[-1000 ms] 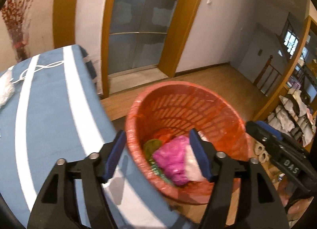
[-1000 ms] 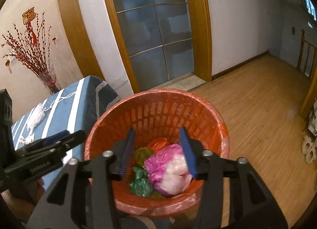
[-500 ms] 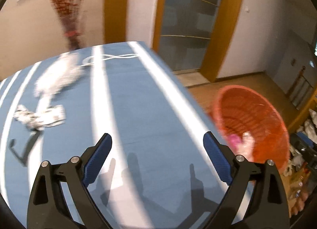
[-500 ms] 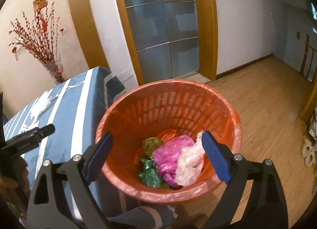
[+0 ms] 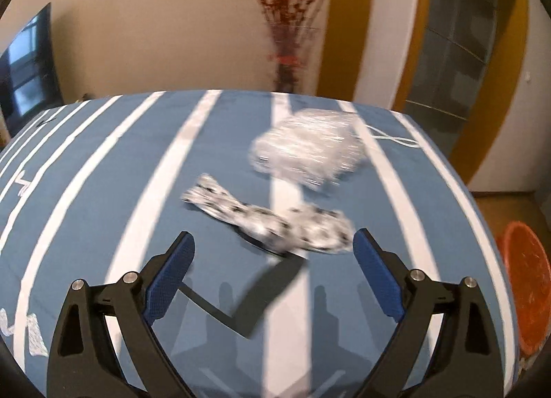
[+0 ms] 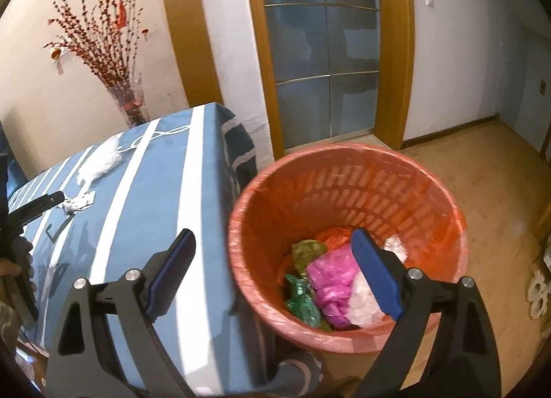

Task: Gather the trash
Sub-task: 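Grasp the white patterned wrapper with the left tool while the right tool grasps the bubble wrap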

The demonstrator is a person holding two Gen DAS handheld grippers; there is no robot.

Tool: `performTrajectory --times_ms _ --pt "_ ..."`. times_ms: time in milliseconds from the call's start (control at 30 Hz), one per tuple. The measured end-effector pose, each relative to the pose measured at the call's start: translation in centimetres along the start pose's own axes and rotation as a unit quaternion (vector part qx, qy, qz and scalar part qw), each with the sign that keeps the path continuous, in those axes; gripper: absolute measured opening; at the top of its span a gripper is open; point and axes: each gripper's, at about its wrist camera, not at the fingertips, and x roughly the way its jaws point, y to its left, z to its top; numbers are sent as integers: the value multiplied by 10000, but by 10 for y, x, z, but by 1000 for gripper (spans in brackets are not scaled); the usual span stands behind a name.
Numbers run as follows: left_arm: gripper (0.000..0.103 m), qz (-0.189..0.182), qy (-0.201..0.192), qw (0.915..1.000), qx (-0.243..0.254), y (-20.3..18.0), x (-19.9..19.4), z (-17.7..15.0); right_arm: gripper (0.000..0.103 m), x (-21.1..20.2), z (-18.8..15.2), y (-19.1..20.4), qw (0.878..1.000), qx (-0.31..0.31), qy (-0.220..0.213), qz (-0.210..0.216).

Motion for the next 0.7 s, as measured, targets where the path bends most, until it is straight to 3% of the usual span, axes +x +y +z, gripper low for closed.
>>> performTrajectory --times_ms 267,433,467,567,700 --pt "68 -50 411 9990 -175 10 29 4 90 6 7 38 9992 -327 -12 243" --pt "45 -138 633 9977 -199 10 43 6 90 9 9 57 9982 -484 1 356" --pt "33 -174 653 9976 -157 10 45 6 90 10 10 61 9979 -522 -1 386" --pt "19 -223 660 9975 -112 12 44 5 90 12 12 70 9971 -609 -15 458" --pt "16 -283 567 9979 -95 20 38 4 90 14 19 89 9953 -699 -46 664"
